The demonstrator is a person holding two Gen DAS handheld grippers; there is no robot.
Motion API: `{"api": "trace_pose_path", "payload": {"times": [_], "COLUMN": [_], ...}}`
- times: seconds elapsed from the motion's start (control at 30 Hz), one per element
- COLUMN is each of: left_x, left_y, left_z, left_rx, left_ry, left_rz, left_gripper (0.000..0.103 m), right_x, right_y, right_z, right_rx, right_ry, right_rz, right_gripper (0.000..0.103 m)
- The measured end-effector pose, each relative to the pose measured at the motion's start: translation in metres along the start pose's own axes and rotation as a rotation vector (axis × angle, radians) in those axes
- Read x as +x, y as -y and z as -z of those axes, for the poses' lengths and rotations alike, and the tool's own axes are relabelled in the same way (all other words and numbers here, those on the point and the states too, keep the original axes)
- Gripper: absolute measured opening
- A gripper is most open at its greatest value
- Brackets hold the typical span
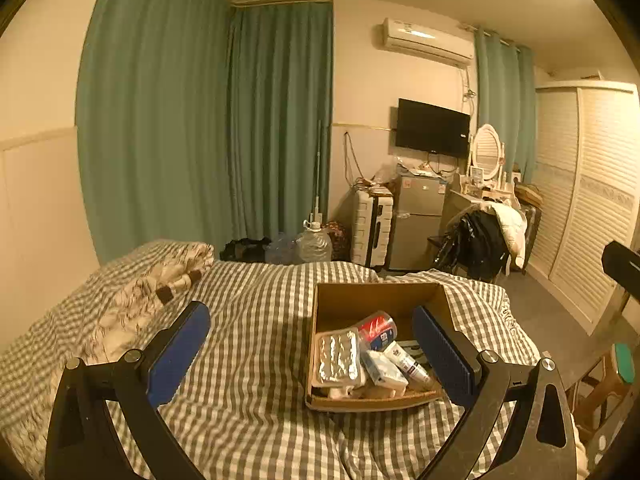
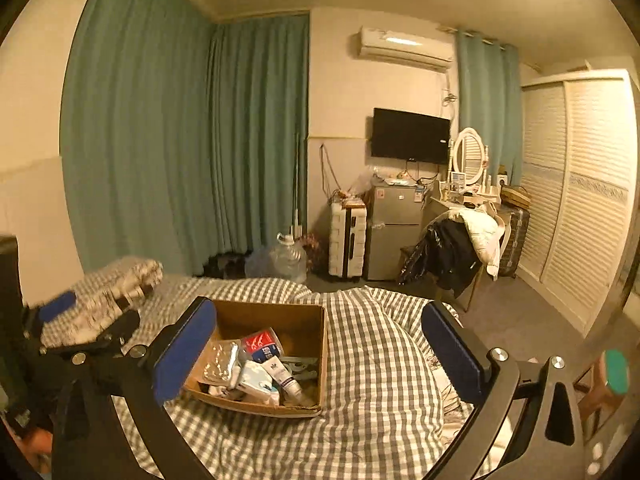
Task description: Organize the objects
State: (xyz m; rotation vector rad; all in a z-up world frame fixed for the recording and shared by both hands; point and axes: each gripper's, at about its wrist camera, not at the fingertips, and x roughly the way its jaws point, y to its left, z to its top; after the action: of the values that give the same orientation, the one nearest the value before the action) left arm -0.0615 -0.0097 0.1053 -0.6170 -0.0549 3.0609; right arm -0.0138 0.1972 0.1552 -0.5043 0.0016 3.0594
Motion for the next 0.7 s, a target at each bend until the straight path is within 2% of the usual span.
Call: {"api": "trace_pose_path", "payload": {"times": [0.13, 0.23, 0.33, 0.43, 0.5, 0.57, 0.7], "left_x": [0.004, 0.011, 0.029, 0.047, 0.057, 0.063, 0.059], "left_y": [0.004, 0.009, 0.012, 0.015, 0.017, 0.018, 0.015], "left_z": [0.009, 0.019, 0.043, 0.065, 0.076, 0.080, 0.082], "left_rx": [0.002, 0.024, 0.010, 0.024, 0.043, 0.058, 0.047], "left_ry": [-0.005, 0.010, -0.006, -0.045, -0.072, -0.091, -0.081], "left_rz": [-0.008, -0.035, -0.064, -0.056, -0.063, -0.070, -0.066], "left_gripper": [0.103, 0.103, 0.103, 0.103, 0.103, 0.103, 0.103], "right_x": [0.001, 0.019, 0.051, 0.083, 0.101, 0.110, 0.105], "right_y": [0.004, 0.005, 0.004, 0.006, 0.007, 0.009, 0.011], "right_z": [0.016, 0.029, 0.055, 0.100, 0.122, 0.129, 0.124], "right_rx": [0.034, 0.027, 0.007, -0.013, -0.016, 0.001, 0.009], "right_ry": [-0.008, -0.027, -0.049, -0.115, -0.188, -0.227, -0.217], "right_rz": [-0.011, -0.017, 0.031, 0.116, 0.086, 0.058, 0.055], "right_gripper": [0.103, 0.103, 0.103, 0.103, 0.103, 0.103, 0.103]}}
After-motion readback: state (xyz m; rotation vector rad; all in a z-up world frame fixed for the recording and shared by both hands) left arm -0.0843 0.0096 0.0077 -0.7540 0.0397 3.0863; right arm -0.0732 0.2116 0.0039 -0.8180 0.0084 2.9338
